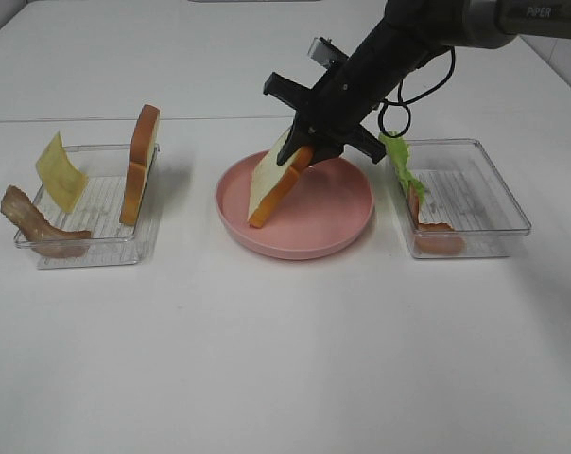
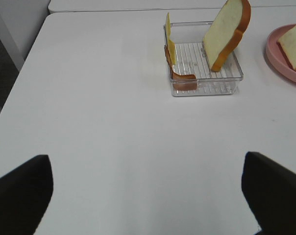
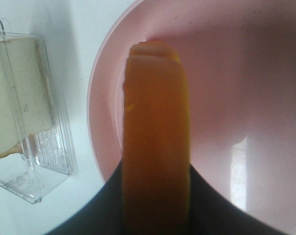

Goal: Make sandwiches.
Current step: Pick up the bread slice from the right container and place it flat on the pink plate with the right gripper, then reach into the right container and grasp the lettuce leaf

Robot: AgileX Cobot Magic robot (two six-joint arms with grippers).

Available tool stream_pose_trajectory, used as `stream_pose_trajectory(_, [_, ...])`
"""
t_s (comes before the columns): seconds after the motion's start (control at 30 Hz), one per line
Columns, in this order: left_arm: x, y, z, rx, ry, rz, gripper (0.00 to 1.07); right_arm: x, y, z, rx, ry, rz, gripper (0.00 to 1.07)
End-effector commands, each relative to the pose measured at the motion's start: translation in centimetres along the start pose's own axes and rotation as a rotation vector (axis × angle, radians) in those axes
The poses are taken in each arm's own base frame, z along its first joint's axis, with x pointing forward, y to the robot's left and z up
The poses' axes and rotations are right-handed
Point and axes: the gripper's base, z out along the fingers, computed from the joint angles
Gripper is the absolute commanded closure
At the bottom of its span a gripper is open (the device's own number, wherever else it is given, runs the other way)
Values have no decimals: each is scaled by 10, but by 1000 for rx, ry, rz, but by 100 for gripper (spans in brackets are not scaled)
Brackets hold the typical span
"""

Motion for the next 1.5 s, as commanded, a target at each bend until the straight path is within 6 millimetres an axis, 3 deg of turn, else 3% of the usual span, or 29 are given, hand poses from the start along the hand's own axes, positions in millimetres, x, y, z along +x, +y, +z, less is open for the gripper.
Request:
stream_pose_trajectory(0.03, [0,0,-2,6,-20,4,4,0,0,3,-4,5,-2,107])
stream_pose_trajectory(0.23, [0,0,-2,6,-20,4,4,1,0,3,-3,11,-2,102])
stream_pose_trajectory(0.3, [0,0,-2,6,-20,4,4,1,0,3,-3,13,-2,84])
stream_pose_trajectory(0.4, [0,0,-2,6,-20,4,4,1,0,3,-2,13,-2,78])
stream_pose_trajectory(0.47, [0,0,-2,6,-20,4,4,3,1,2,-1,33,-4,45])
stream_pose_trajectory(0.57, [0,0,-2,6,-20,4,4,2,1,1,3,36,-13,40])
stream_pose_trajectory(0.63, [0,0,-2,6,-20,4,4,3,3,-4,12,29,-32,28])
stream_pose_trajectory(1.1, [0,0,-2,6,-20,4,4,3,13,-33,82,-38,-88,28])
stream_pose_trajectory(1.5, [0,0,-2,2,-20,6,4,9,22,-76,210,-100,-176,28])
